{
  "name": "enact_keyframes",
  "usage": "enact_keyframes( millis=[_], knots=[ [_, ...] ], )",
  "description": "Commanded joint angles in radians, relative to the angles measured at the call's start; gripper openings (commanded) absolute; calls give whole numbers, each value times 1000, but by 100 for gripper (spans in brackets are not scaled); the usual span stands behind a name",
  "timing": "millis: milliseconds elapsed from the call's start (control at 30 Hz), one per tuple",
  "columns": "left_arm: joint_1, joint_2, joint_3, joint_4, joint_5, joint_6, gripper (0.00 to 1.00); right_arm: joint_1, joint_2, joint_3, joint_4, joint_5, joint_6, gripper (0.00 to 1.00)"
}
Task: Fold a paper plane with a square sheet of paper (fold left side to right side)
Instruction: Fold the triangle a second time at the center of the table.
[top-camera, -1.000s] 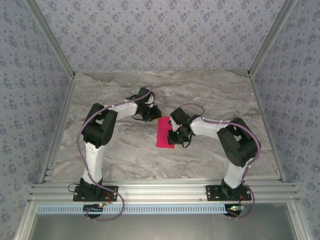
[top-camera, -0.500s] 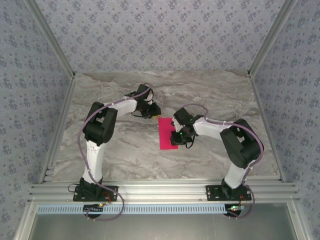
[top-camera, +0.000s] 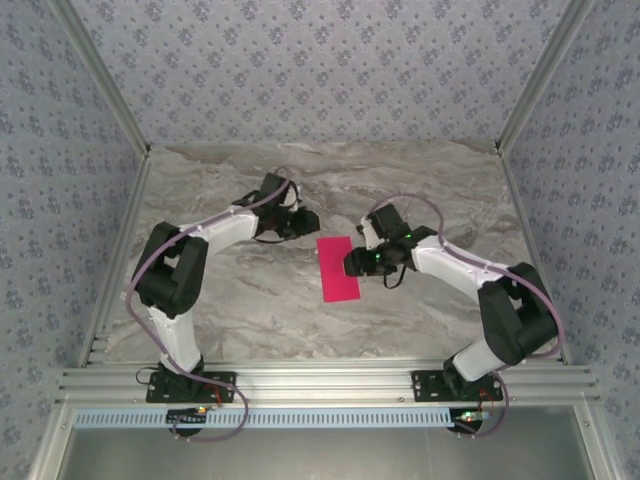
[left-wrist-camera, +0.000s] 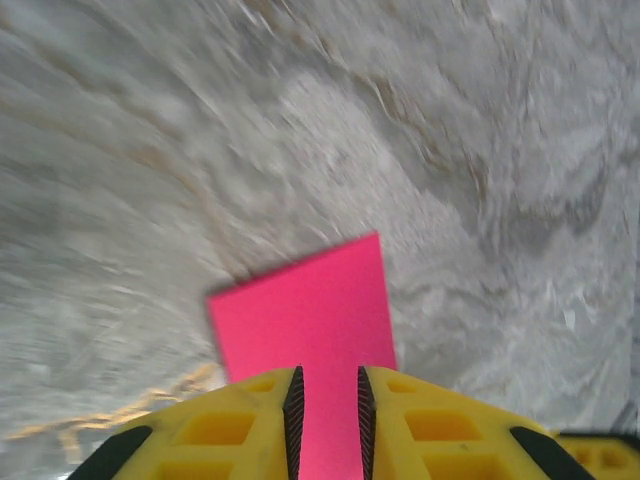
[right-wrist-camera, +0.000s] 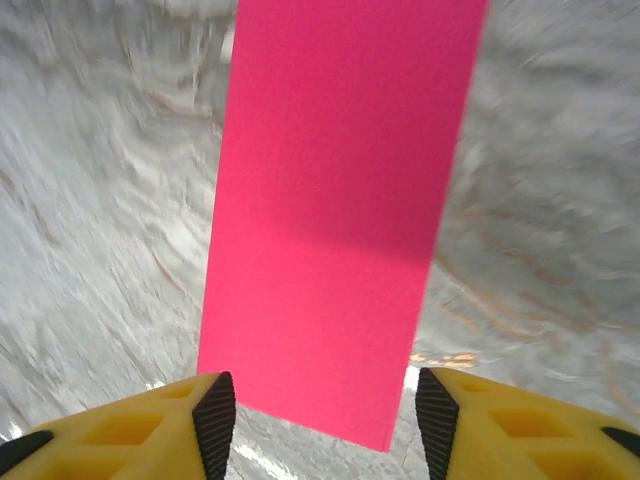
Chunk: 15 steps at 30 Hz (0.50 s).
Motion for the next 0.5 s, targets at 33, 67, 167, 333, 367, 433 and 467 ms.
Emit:
enact_keyframes(
  millis=[33,67,167,333,367,433,467],
  knots=[
    [-35,91,26,42,39,-31,23,-65,-32,-56,53,-65,72,60],
    [-39,108,37,40,34,-32,23,-75,-33,-66,67,-87,88,60],
    [-49,154,72,14,15,-24,23,-88,-31,-99,105,-127,130,61],
    [-54,182,72,-10,-9,-13,22,-96,-21,-118,97,-146,148,61],
    [-55,182,66,-12,-14,-12,22,-97,-15,-119,94,-151,149,61],
    [-54,174,48,-19,-28,-7,22,-98,7,-113,83,-172,158,62],
    [-55,173,42,-20,-32,-6,22,-97,20,-109,81,-183,162,61]
  ],
)
